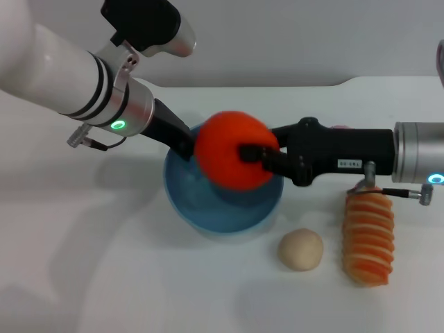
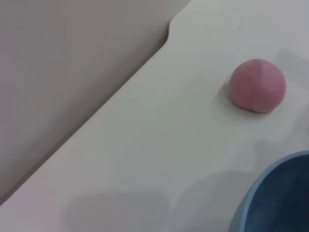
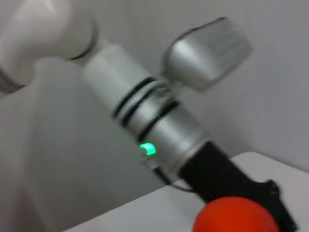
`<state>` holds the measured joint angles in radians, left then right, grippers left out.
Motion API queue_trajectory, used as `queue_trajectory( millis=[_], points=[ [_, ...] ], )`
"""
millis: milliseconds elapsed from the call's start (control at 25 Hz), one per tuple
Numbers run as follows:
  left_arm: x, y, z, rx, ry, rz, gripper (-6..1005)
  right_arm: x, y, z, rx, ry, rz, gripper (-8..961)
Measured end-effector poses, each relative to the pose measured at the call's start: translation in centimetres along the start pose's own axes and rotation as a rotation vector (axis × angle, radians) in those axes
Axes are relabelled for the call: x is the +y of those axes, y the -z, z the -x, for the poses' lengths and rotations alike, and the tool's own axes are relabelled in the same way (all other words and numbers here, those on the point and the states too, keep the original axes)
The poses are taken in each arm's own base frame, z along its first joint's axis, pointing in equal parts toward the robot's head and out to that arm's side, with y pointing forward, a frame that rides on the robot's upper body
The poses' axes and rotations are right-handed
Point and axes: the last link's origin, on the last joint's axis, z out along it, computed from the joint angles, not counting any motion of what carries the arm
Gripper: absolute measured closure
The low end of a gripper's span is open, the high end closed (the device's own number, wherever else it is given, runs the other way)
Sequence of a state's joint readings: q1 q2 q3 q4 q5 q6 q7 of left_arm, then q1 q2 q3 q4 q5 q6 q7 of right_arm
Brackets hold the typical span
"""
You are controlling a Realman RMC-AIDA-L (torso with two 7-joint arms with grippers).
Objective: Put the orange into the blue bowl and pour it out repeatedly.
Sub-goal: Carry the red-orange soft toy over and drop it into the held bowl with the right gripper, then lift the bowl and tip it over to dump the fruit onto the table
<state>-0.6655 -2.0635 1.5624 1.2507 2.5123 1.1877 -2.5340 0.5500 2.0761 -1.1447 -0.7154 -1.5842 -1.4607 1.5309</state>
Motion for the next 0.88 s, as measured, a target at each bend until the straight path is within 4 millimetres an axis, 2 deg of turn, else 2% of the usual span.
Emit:
queue_trajectory(
  millis=[280, 520, 600, 760, 880],
  points=[
    [-0.3, -0.1, 0.2, 0.002, 0.005, -0.013, 998, -0.3, 0.0, -0.1, -0.019, -0.017, -0.022, 872],
    [-0.7, -0.1, 0.3, 0.012, 0.014, -0.027, 998, -0.6, 1.0, 0.0, -0.048, -0.018, -0.050, 608],
    [-1.2, -0.1, 0.6, 0.016, 0.030, -0.035, 998, -1.0, 1.9, 0.2, -0.082, -0.015, -0.085, 545],
    [-2.0, -0.2, 0.6, 0.028, 0.029, -0.076, 999, -2.0, 4.5, 0.2, -0.174, 0.005, -0.199, 530],
    [-2.8, 0.0, 0.6, 0.033, 0.027, -0.129, 999, -3.1, 7.3, -0.5, -0.234, -0.004, -0.335, 518]
  ],
)
